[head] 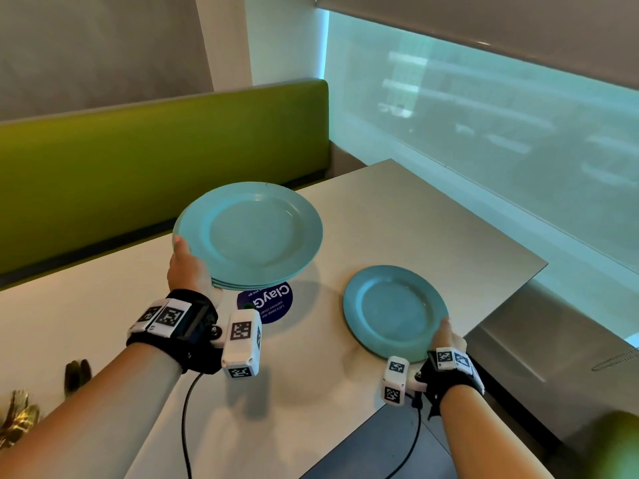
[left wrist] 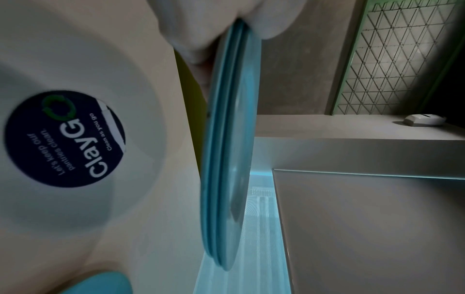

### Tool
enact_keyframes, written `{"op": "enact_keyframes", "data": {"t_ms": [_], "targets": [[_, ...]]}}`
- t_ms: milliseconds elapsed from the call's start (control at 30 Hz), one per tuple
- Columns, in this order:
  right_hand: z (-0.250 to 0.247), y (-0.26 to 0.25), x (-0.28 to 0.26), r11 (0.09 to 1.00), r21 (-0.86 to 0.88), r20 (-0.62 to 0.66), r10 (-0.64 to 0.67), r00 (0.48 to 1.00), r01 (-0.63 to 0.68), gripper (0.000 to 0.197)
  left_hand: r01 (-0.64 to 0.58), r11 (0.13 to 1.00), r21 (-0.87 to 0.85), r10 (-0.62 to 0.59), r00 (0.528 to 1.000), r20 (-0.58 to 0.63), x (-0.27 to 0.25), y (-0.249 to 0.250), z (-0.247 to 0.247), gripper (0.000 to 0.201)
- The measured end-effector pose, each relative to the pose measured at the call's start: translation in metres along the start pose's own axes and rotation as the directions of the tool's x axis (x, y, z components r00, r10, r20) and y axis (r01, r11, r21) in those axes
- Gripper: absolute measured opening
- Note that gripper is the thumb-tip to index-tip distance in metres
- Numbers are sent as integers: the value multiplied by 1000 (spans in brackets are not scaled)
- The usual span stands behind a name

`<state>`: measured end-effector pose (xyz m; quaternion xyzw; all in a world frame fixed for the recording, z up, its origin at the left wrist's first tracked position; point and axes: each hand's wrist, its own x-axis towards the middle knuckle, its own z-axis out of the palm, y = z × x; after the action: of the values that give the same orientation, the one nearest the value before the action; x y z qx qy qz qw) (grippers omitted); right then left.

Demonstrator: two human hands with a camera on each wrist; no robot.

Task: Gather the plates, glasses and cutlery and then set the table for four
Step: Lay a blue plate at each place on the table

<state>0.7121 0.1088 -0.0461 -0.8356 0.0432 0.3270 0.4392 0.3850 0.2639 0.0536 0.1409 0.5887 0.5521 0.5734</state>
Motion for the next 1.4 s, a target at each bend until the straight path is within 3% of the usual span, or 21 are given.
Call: {"op": "enact_keyframes", "data": {"t_ms": [133,233,333,400,500,667,967,1133,1267,1400], "targets": [[11,-18,-33,930,-276,-3,-255,967,244,60,12,1000,19,-13,999,43,-6,0,-11,51],[36,-37,-79,868,-112,207,-456,866,484,41,8,999,35,-11,995,100,-12,1,-24,50],[62,-49,-146,840,97,319,-535,782,534,19,17,998,53,-26,985,171,-22,7,-42,46],[78,-50,-186,814,107,346,-568,747,570,27,18,999,46,-27,978,205,-26,13,-62,40],[91,-40,-227,752,-26,337,-614,714,658,37,22,1000,14,-25,966,257,-29,23,-93,35],[97,-11,-274,752,-51,255,-626,737,657,29,21,1000,-11,-17,960,278,-32,37,-143,36],[129,26,-316,819,213,157,-566,809,532,40,77,997,-9,-71,959,275,-26,45,-203,47],[124,39,-319,829,385,96,-474,875,406,38,71,997,21,-74,988,132,-12,61,-225,55],[113,55,-302,843,464,88,-350,933,273,39,-144,984,102,150,987,-58,-1,100,-235,58],[109,83,-282,864,480,87,-221,971,154,41,-219,976,-4,214,956,-201,23,126,-249,55]]}}
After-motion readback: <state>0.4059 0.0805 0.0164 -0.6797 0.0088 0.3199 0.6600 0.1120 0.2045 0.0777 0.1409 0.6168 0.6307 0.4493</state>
